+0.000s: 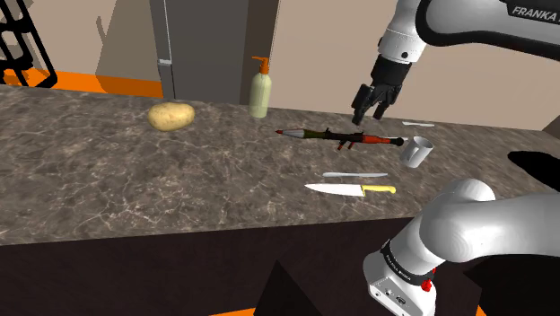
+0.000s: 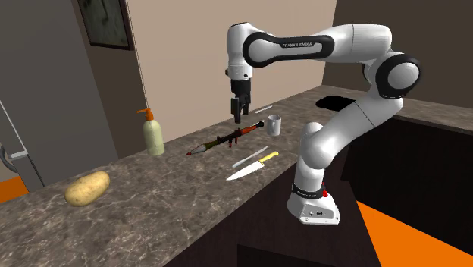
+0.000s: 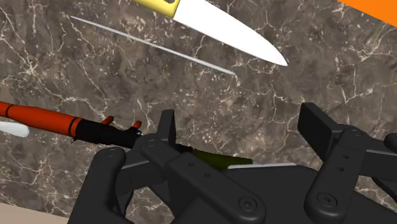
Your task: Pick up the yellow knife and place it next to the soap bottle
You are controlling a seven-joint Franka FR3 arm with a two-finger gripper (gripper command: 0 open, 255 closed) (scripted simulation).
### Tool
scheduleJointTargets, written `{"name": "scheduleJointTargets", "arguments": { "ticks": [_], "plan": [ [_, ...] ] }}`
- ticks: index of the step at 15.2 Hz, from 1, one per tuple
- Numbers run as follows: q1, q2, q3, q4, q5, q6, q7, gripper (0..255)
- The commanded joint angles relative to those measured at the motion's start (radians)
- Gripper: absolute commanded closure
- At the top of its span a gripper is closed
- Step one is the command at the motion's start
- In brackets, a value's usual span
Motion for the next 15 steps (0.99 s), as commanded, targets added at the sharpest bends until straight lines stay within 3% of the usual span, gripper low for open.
{"name": "scheduleJointTargets", "arguments": {
  "ticks": [1, 15],
  "plan": [
    [0.000, 0.000, 0.000, 0.000, 0.000, 0.000, 0.000, 0],
    [0.241, 0.060, 0.075, -0.412, -0.299, 0.169, -0.529, 0]
  ]
}}
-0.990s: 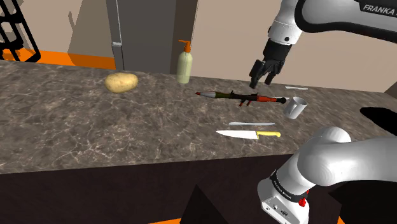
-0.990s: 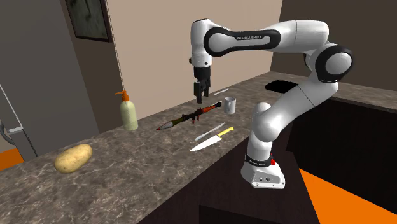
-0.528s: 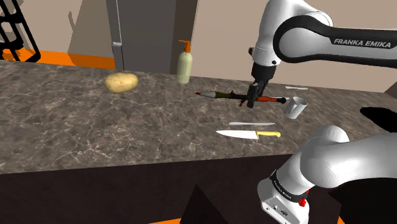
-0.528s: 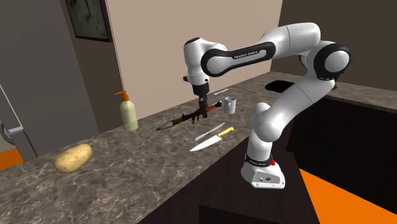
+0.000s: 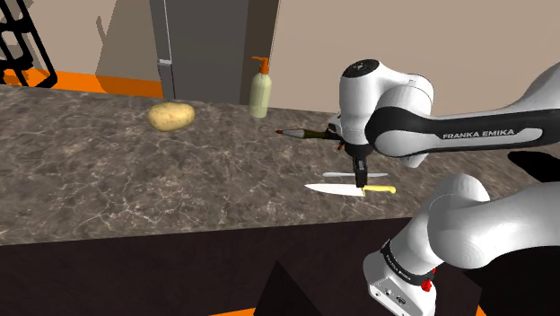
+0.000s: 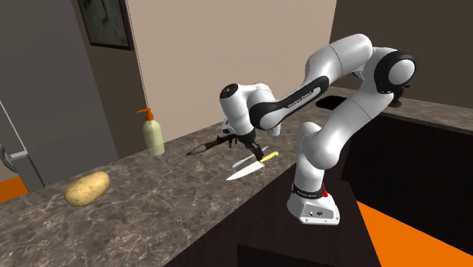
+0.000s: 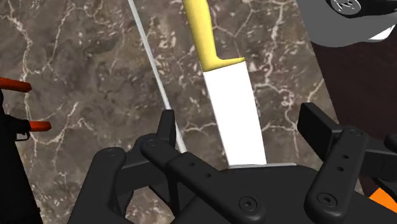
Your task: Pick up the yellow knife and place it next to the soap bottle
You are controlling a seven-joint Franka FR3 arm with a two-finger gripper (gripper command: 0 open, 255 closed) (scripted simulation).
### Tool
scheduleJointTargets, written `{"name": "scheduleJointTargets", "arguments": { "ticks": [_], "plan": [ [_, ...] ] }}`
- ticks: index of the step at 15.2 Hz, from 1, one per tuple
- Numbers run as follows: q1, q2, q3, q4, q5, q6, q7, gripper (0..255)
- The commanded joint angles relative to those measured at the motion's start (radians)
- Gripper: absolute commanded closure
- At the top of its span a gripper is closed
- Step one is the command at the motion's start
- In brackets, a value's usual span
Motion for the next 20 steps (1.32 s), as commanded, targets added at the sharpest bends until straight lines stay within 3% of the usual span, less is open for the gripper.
{"name": "scheduleJointTargets", "arguments": {
  "ticks": [1, 10, 18, 19, 20],
  "plan": [
    [0.029, -0.004, 0.006, -0.073, -0.056, 0.036, -0.077, 0],
    [0.000, 0.008, -0.024, -0.193, -0.139, 0.161, -0.100, 0],
    [0.000, 0.008, -0.024, -0.193, -0.139, 0.161, -0.100, 0],
    [0.000, 0.008, -0.024, -0.193, -0.139, 0.161, -0.100, 255],
    [0.000, 0.008, -0.024, -0.193, -0.139, 0.161, -0.100, 255]
  ]
}}
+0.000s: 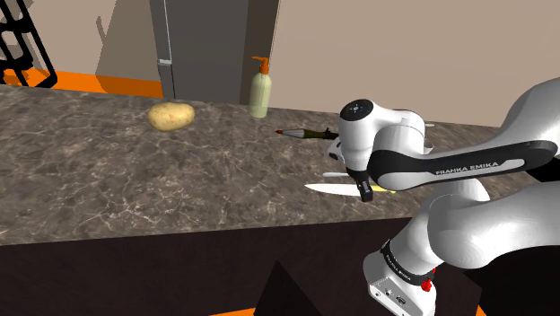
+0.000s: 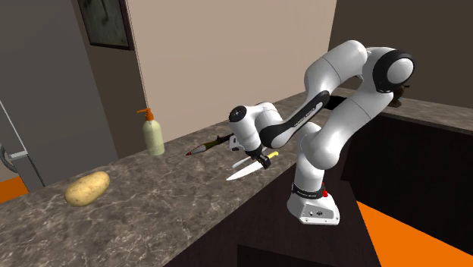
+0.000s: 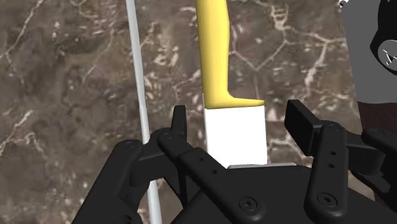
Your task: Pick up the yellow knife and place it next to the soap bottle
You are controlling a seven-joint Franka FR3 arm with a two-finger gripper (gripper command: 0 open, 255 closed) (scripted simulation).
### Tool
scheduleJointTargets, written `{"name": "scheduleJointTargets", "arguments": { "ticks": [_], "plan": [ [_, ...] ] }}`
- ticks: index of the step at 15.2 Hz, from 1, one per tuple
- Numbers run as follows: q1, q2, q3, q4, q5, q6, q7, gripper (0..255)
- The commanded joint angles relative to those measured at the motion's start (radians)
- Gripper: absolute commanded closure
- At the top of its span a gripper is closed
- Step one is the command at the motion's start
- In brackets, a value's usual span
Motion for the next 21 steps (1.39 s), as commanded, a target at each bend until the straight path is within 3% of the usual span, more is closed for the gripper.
{"name": "scheduleJointTargets", "arguments": {
  "ticks": [1, 8, 21],
  "plan": [
    [-0.001, 0.002, -0.001, -0.003, -0.005, 0.005, 0.001, 255],
    [-0.001, 0.002, 0.000, -0.004, -0.005, 0.006, 0.001, 255],
    [0.015, -0.123, 0.009, 0.109, 0.033, -0.217, -0.086, 255]
  ]
}}
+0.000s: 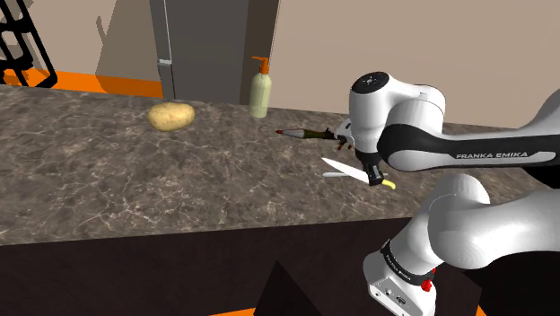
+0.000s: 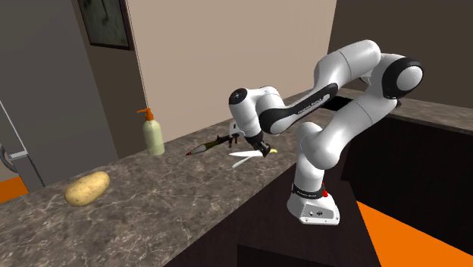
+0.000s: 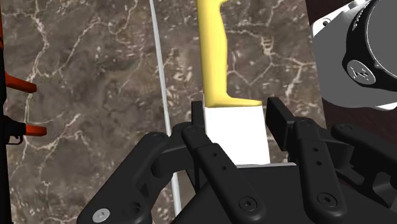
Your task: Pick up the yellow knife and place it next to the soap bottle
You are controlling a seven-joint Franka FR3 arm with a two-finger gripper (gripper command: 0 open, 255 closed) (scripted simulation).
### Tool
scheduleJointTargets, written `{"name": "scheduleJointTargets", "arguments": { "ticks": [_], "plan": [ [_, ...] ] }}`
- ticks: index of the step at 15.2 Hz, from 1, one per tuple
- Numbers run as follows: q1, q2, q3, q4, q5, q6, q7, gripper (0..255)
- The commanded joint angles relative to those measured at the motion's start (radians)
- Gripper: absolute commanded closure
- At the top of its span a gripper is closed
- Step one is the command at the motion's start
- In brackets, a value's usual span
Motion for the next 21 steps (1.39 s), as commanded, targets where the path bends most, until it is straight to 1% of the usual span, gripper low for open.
{"name": "scheduleJointTargets", "arguments": {
  "ticks": [1, 10, 21],
  "plan": [
    [0.003, -0.012, 0.003, 0.021, 0.006, -0.032, -0.010, 255],
    [0.004, -0.047, 0.012, 0.122, 0.016, -0.159, -0.060, 255],
    [-0.001, -0.054, 0.021, 0.262, 0.018, -0.295, -0.115, 255]
  ]
}}
